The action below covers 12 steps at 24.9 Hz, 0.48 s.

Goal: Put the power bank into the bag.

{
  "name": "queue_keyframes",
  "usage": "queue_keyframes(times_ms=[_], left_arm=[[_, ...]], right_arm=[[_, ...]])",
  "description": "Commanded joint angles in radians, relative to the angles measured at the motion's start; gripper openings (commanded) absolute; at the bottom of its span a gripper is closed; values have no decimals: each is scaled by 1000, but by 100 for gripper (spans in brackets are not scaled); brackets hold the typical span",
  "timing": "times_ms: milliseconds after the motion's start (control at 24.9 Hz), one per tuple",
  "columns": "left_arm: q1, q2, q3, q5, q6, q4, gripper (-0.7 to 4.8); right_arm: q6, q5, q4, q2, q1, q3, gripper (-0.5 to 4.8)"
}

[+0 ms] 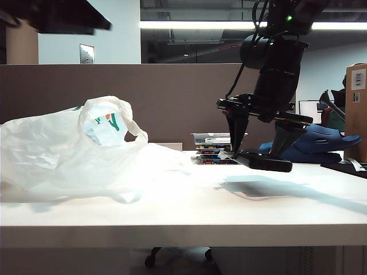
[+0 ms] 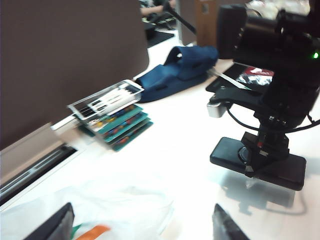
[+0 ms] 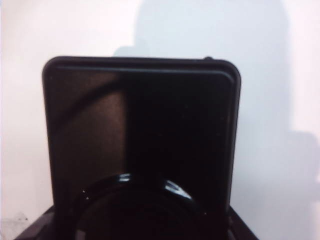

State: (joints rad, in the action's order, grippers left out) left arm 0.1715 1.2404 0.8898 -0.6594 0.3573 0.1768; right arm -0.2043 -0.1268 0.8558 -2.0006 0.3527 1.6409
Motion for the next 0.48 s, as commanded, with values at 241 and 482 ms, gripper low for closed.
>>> queue_keyframes(times_ms=[241, 482], left_arm=[[96, 183, 50, 259, 252, -51, 351], [105, 192, 50, 372, 324, -48, 350]], right_arm=[[2, -78, -3, 20, 2, 8, 240], [2, -78, 1, 20, 2, 8, 238]])
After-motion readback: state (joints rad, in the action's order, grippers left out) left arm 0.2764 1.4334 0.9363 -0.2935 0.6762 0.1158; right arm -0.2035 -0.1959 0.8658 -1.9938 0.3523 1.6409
